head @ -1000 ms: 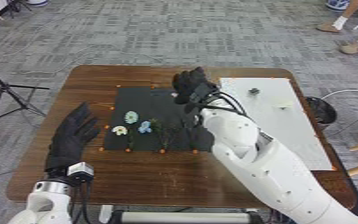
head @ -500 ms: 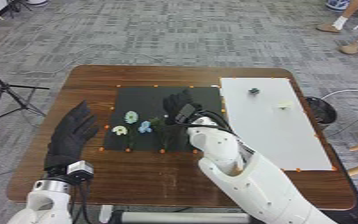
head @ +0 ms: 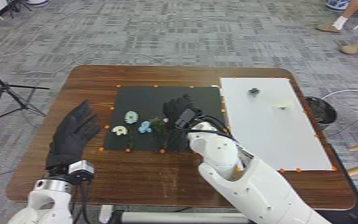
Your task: Arrange flowers
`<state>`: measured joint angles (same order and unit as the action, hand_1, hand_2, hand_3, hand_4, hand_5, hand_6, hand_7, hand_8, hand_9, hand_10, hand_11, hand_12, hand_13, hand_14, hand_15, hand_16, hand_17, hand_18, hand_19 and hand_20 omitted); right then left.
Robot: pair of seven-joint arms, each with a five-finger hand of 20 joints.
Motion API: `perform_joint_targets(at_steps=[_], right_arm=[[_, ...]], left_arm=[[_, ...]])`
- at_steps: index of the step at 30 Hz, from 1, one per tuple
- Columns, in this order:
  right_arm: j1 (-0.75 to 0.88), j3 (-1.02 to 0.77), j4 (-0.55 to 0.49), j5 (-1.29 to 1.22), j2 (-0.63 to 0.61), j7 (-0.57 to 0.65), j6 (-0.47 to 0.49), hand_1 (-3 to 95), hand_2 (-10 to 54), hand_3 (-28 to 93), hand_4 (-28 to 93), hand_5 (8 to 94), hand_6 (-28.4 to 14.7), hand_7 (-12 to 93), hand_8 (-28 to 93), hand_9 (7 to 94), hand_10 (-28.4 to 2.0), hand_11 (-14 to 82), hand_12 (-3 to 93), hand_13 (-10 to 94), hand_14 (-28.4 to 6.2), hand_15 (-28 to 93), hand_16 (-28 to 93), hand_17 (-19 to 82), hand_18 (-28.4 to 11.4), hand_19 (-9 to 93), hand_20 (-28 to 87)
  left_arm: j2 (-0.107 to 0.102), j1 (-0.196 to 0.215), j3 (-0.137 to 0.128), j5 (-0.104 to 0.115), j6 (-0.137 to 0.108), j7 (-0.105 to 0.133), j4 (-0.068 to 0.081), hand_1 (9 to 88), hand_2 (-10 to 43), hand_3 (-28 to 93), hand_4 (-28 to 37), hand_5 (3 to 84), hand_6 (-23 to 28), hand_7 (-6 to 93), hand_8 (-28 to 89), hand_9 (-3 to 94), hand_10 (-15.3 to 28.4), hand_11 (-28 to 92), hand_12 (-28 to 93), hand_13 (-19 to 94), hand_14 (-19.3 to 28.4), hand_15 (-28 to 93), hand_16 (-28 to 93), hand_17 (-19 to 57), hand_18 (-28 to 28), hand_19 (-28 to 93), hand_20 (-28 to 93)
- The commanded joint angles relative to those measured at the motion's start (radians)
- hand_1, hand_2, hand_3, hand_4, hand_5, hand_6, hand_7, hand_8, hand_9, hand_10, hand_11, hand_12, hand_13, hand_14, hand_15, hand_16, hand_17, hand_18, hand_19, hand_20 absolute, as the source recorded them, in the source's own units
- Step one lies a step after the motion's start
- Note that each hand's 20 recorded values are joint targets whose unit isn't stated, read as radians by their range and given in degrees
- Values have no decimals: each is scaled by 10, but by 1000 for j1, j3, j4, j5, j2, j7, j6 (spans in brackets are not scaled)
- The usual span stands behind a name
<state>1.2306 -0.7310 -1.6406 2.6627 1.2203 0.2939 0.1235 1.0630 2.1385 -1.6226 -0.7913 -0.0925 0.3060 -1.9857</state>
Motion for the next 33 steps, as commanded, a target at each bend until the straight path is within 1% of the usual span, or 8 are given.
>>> perform_joint_targets(at_steps=[1, 7, 9, 12, 15, 22, 24, 33], right_arm=[[-3, -20, -8, 1, 0, 6, -34, 375, -95, 809, -258, 642, 8, 516, 74, 718, -82, 451, 510, 643, -85, 772, 375, 207, -213, 776, 503], [-7, -44, -46, -32, -20, 10, -15, 322, -95, 818, -274, 600, 4, 461, 58, 648, -109, 563, 414, 627, -89, 776, 383, 199, -216, 773, 508], [-5, -58, -68, -64, -37, 13, -2, 282, -95, 840, -271, 582, 1, 450, -139, 618, -117, 565, 401, 613, -92, 778, 382, 193, -217, 771, 507], [-5, -95, -94, -95, -69, 30, 20, 252, -95, 838, -270, 550, -13, 407, -163, 590, -128, 510, 366, 591, -98, 767, 373, 180, -220, 764, 509], [-5, -154, -100, -94, -121, 69, 42, 230, -95, 837, -264, 484, -34, 336, -141, 524, -137, 367, 282, 538, -109, 729, 325, 159, -225, 751, 515], [-37, -312, 5, -96, -226, 176, 205, 229, -95, 859, -261, 299, -80, 215, -100, 326, -167, 182, 233, 370, -130, 640, 197, 103, -219, 693, 485], [-40, -344, 47, -83, -249, 189, 198, 230, -95, 859, -265, 254, -95, 168, -77, 274, -176, 138, 239, 322, -139, 583, 173, 88, -219, 674, 461], [-10, -392, 94, -49, -349, 200, 214, 235, -95, 856, -267, 249, -97, 149, -68, 284, -177, 116, 230, 334, -138, 551, 161, 84, -220, 669, 444]], left_arm=[[-1, 4, 4, 6, -9, -12, -5, 224, -59, 646, -283, 241, 18, 195, -101, 204, 96, 102, 217, 168, 126, 138, 93, -127, 209, 417, 91], [-4, 0, 8, 5, -21, -17, -8, 224, -59, 646, -283, 241, 17, 195, -100, 204, 96, 104, 217, 168, 127, 139, 92, -127, 209, 417, 91], [-4, -3, 11, 5, -27, -16, -9, 224, -60, 646, -283, 241, 18, 195, -100, 204, 95, 104, 217, 168, 127, 139, 91, -127, 209, 417, 90], [-4, -15, 20, 4, -36, -20, -7, 224, -60, 646, -283, 241, 18, 194, -100, 204, 96, 105, 218, 168, 127, 139, 92, -127, 209, 416, 90], [-4, -25, 27, -1, -40, -23, -6, 225, -59, 645, -283, 241, 18, 194, -99, 203, 96, 105, 217, 168, 127, 140, 92, -127, 209, 416, 91], [-4, -12, 22, 2, -51, -8, -10, 224, -59, 646, -283, 241, 17, 194, -100, 204, 96, 103, 216, 169, 127, 140, 91, -127, 209, 416, 91], [-1, -10, 23, 2, -54, -6, -11, 225, -59, 645, -283, 240, 17, 194, -100, 204, 96, 104, 216, 169, 126, 138, 91, -127, 210, 417, 91], [2, 5, 5, 1, -36, -4, -14, 225, -60, 647, -283, 242, 18, 195, -100, 207, 97, 105, 214, 171, 127, 142, 90, -126, 209, 416, 91]])
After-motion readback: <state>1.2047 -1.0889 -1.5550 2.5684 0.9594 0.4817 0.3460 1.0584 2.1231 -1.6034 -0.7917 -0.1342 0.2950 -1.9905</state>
